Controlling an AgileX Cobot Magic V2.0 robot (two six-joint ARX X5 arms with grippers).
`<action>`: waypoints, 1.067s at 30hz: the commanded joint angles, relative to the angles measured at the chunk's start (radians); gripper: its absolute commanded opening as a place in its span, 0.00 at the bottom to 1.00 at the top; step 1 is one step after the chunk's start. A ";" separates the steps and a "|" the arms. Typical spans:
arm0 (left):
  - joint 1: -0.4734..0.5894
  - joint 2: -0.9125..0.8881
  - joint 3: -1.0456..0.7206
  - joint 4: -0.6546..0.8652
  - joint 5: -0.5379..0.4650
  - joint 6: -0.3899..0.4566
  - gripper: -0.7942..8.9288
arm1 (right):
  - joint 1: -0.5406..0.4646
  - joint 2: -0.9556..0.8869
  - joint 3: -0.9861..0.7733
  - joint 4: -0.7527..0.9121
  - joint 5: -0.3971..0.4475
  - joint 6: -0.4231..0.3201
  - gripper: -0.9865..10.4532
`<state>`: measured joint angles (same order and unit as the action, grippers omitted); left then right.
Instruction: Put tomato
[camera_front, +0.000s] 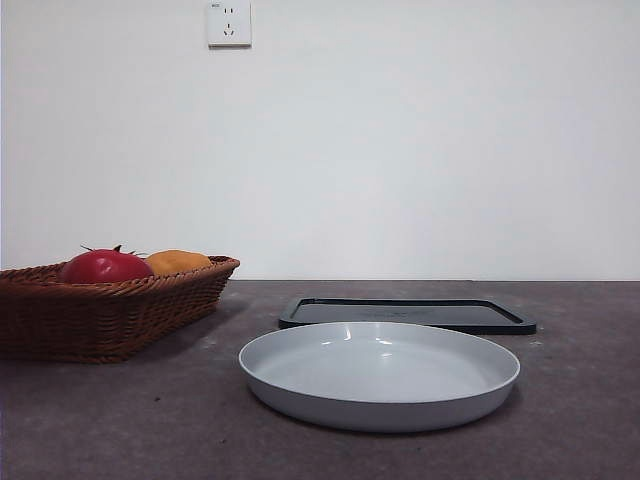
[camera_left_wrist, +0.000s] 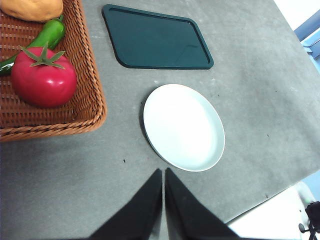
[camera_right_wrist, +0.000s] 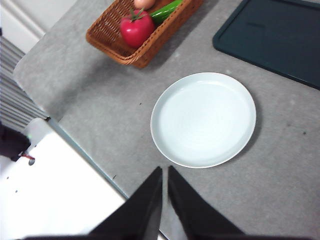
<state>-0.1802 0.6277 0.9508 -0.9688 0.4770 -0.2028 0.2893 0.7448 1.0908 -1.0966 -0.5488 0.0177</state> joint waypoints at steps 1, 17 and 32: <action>-0.003 0.006 0.022 0.014 0.003 0.035 0.09 | 0.010 0.007 0.019 0.007 -0.002 -0.030 0.09; -0.003 0.007 0.022 0.019 -0.029 0.034 0.61 | 0.010 0.007 0.019 0.011 0.009 -0.029 0.47; -0.004 0.211 0.022 0.214 -0.122 0.062 0.61 | 0.010 0.019 0.019 0.013 0.033 -0.028 0.47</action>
<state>-0.1810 0.8219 0.9508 -0.7715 0.3603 -0.1665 0.2943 0.7567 1.0912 -1.0916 -0.5190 0.0025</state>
